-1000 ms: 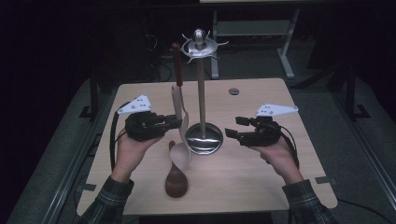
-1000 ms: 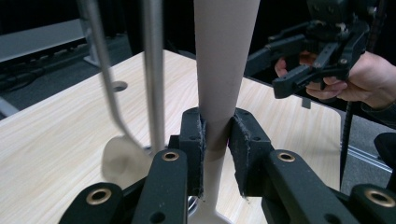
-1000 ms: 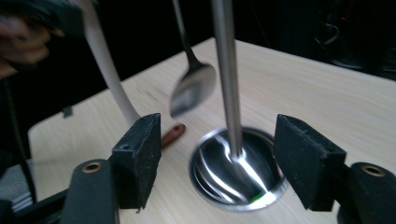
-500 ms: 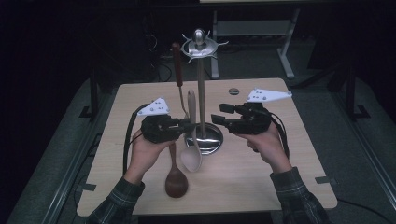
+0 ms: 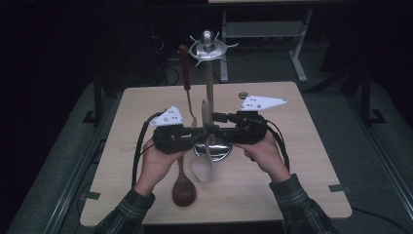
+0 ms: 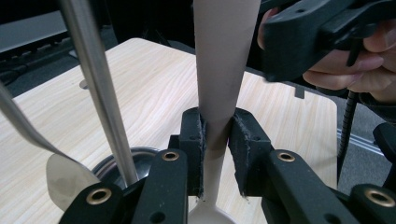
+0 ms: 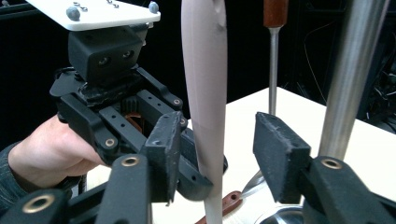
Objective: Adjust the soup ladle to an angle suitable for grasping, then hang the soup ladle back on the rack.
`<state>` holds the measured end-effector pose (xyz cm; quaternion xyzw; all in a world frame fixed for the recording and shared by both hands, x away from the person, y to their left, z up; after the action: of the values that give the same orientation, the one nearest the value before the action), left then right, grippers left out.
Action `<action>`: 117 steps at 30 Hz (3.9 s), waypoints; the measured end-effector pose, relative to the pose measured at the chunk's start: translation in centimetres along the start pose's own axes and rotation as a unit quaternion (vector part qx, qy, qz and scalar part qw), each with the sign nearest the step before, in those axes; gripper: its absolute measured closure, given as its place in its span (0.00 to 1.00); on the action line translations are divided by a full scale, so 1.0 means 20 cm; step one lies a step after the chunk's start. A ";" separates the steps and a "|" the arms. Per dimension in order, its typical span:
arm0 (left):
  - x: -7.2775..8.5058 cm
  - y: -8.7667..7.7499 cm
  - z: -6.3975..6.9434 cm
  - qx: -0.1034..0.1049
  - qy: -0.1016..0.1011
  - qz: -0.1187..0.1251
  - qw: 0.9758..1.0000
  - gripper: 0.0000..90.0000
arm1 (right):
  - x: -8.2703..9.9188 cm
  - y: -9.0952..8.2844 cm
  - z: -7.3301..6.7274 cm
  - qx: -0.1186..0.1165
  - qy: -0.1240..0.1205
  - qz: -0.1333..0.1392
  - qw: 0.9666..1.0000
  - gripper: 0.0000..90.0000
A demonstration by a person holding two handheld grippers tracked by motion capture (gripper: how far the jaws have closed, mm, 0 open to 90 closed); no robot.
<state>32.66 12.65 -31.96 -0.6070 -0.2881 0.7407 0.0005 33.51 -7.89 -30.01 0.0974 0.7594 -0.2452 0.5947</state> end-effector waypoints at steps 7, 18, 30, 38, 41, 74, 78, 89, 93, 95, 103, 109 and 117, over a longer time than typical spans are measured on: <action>0.01 0.02 0.02 0.001 0.005 -0.004 1.000 0.84 | 0.02 0.02 -0.01 0.000 0.004 -0.011 1.000 0.67; 0.02 0.03 0.01 0.002 0.000 -0.011 1.000 0.83 | 0.03 0.04 -0.01 0.006 -0.010 -0.017 1.000 0.81; 0.13 -0.06 -0.04 0.004 -0.006 -0.061 0.998 0.54 | 0.03 0.02 0.00 0.012 -0.014 -0.015 1.000 0.81; 0.30 -0.19 -0.11 -0.014 -0.033 -0.080 0.996 0.43 | 0.01 0.04 -0.01 0.005 -0.027 -0.018 0.999 0.81; 0.37 -0.23 -0.13 -0.023 -0.036 -0.088 0.995 0.40 | -0.01 0.04 -0.01 0.001 -0.035 -0.017 0.999 0.81; 0.92 -0.41 -0.22 -0.075 -0.097 -0.132 0.984 0.29 | -0.38 0.14 -0.03 -0.023 -0.066 0.022 0.997 0.82; 0.92 -0.40 -0.22 -0.074 -0.096 -0.136 0.983 0.29 | -0.38 0.13 -0.01 -0.021 -0.061 0.029 0.997 0.82; 0.93 -0.39 -0.22 -0.070 -0.093 -0.141 0.983 0.29 | -0.39 0.12 0.03 -0.015 -0.056 0.033 0.998 0.82; 0.93 -0.39 -0.22 -0.068 -0.095 -0.142 0.983 0.29 | -0.39 0.11 0.04 -0.013 -0.054 0.037 0.998 0.81; 0.93 -0.39 -0.22 -0.066 -0.097 -0.143 0.983 0.29 | -0.39 0.11 0.04 -0.012 -0.050 0.040 0.998 0.81; 0.93 -0.38 -0.21 -0.065 -0.096 -0.147 0.982 0.29 | -0.37 0.10 0.06 -0.004 -0.041 0.054 0.998 0.81; 0.94 -0.38 -0.21 -0.065 -0.093 -0.148 0.982 0.29 | -0.36 0.10 0.08 0.003 -0.026 0.057 0.998 0.81; 0.94 -0.38 -0.21 -0.059 -0.097 -0.147 0.983 0.29 | -0.34 0.11 0.11 0.013 -0.017 0.063 0.998 0.80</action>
<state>28.91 27.30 -45.97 -0.4825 -0.4160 0.7695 0.0452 38.21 -6.11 -24.41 0.1481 0.7384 -0.2188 0.6205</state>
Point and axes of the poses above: each handheld gripper's, and its own axes: y roughly forward along the jaws, x roughly out of its underside, z roughly to its right, the point moved 2 cm from there along y, roughly forward along the jaws, and after that the axes turned 3 degrees about x, right-handed, at the moved point
